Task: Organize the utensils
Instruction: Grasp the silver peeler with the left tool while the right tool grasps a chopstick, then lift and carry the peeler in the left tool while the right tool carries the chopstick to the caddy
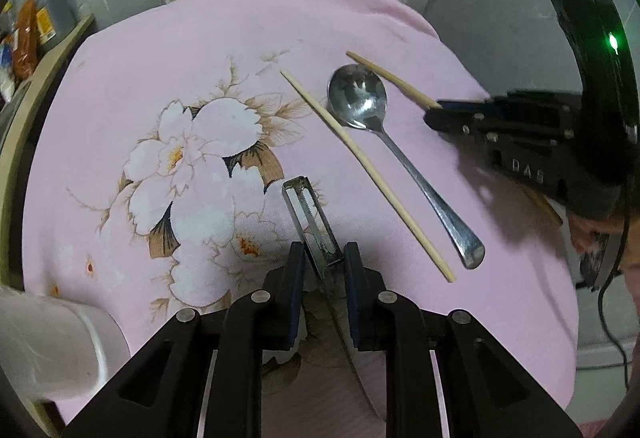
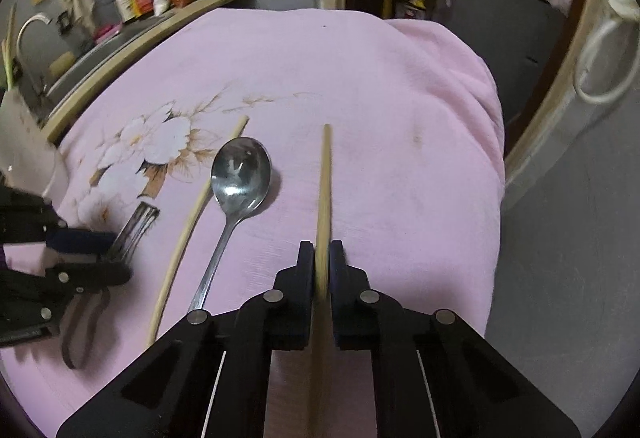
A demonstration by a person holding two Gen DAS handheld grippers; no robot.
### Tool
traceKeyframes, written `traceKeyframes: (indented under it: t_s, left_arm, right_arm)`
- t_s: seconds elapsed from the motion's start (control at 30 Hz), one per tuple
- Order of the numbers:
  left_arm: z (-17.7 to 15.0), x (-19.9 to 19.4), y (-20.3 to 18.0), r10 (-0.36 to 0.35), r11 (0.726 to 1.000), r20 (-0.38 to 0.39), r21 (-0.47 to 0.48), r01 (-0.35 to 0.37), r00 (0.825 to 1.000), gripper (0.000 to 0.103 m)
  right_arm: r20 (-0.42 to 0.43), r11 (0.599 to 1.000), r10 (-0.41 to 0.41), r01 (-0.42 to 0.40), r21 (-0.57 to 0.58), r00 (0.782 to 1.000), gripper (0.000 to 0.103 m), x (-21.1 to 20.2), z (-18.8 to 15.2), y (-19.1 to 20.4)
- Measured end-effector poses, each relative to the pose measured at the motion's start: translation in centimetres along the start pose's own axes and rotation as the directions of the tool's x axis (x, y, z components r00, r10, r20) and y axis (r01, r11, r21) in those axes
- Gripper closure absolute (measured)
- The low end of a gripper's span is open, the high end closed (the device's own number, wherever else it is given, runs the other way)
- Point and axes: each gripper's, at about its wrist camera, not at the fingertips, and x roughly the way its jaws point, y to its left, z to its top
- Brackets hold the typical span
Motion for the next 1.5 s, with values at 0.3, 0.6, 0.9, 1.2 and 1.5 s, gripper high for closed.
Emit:
traceKeyframes:
  t_s: [0.3,0.6,0.9,1.2,1.5]
  left_arm:
    - [-3.3,-2.8,0.4,-0.036,0.996,0.184,-0.076,0.051,0.982,0.089]
    - [-6.4,-7.6,-1.4,0.031,0.998,0.476,-0.056,-0.005,0.879,0.090]
    - [-8.5,-11.0,-3.2,0.037,0.999,0.667,-0.020,-0.032,0.744,0.091]
    - [-9.5,-14.2,-3.5,0.070,0.997,0.751,-0.032,-0.071,0.657,0.090]
    - [-9.8,-18.3,-1.4,0.091,0.996,0.789,-0.062,-0.069,0.608,0.090]
  right_arm:
    - [0.156,0.999,-0.010,0.004,0.038,0.988,0.099,-3.3,-3.0,1.0]
    - [0.502,0.998,-0.061,0.044,0.046,0.863,0.099,-9.0,-6.6,4.6]
    - [0.729,0.988,-0.143,0.140,0.065,0.670,0.099,-12.8,-8.4,8.3]
    - [0.829,0.981,-0.184,0.155,0.119,0.528,0.099,-14.5,-9.3,9.6]
    - [0.906,0.975,-0.197,0.170,0.141,0.376,0.099,-16.9,-8.2,12.0]
